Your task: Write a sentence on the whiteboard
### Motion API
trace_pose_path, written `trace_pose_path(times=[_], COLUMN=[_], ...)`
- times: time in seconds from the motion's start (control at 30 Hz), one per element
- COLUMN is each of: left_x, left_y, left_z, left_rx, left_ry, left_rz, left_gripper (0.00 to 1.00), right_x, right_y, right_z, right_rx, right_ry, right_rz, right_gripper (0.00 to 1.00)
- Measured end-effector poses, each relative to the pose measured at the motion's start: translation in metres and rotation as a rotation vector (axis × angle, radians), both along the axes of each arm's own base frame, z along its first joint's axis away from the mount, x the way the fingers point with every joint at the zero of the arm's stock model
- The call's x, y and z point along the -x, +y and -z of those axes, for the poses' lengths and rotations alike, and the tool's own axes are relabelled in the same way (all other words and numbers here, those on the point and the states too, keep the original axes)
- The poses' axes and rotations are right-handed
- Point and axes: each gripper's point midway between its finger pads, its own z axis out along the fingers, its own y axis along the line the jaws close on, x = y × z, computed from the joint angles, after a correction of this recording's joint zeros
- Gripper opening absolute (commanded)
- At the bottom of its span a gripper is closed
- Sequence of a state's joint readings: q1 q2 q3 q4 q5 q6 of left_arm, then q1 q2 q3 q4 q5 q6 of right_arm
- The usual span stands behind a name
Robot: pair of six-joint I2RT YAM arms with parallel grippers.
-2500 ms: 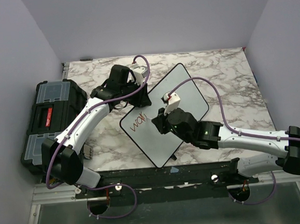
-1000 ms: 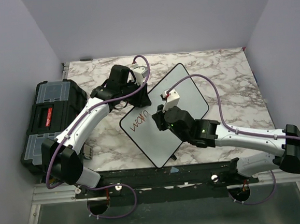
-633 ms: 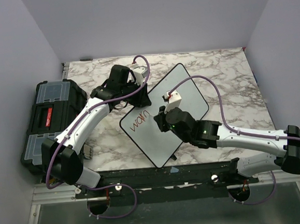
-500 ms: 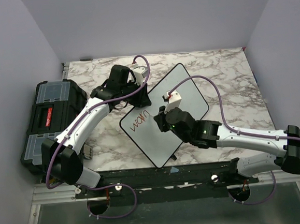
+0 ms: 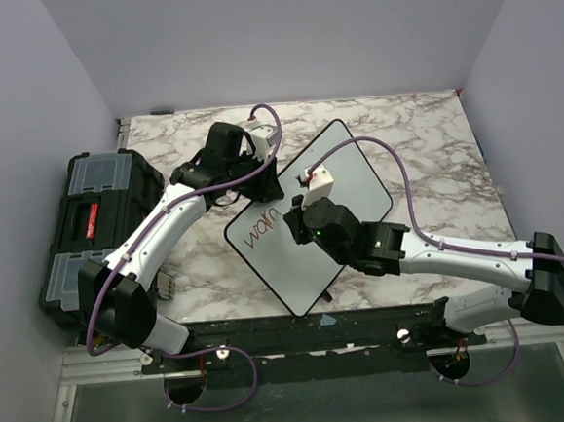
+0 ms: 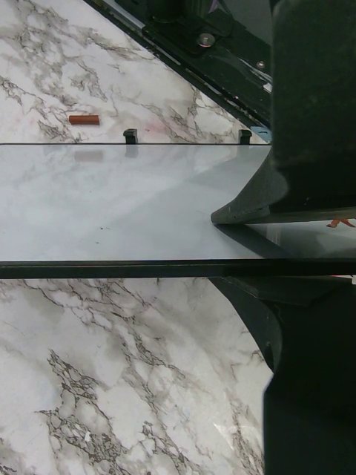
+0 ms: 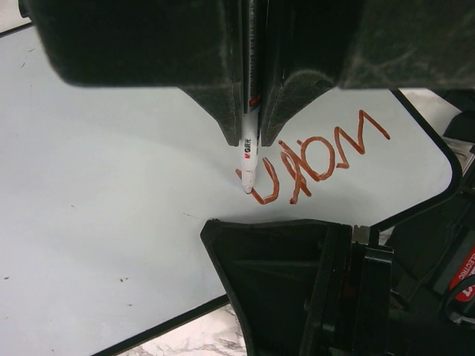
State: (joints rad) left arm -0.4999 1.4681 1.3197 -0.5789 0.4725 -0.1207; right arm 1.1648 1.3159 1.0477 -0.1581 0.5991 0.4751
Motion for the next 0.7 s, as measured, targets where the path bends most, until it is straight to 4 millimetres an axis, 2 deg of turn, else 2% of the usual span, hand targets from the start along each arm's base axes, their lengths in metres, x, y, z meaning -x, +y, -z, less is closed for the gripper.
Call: trace_pose_path(times=[0.37, 0.7], left_x=[0.000, 0.000], left_y=[0.000, 0.000], left_z=[0.000, 0.000], left_rx=[-0.002, -0.002], left_ry=[0.000, 0.000], left_rz=[-0.001, -0.001], left_gripper=[0.00, 0.00], right_x=[-0.009, -0.014], right_y=[0.004, -0.001], right_z=[-0.008, -0.008], right_rx=[0.020, 0.024], right_ry=[-0.032, -0.039], right_rz=[0.026, 0.064], right_gripper=[0.01, 0.01])
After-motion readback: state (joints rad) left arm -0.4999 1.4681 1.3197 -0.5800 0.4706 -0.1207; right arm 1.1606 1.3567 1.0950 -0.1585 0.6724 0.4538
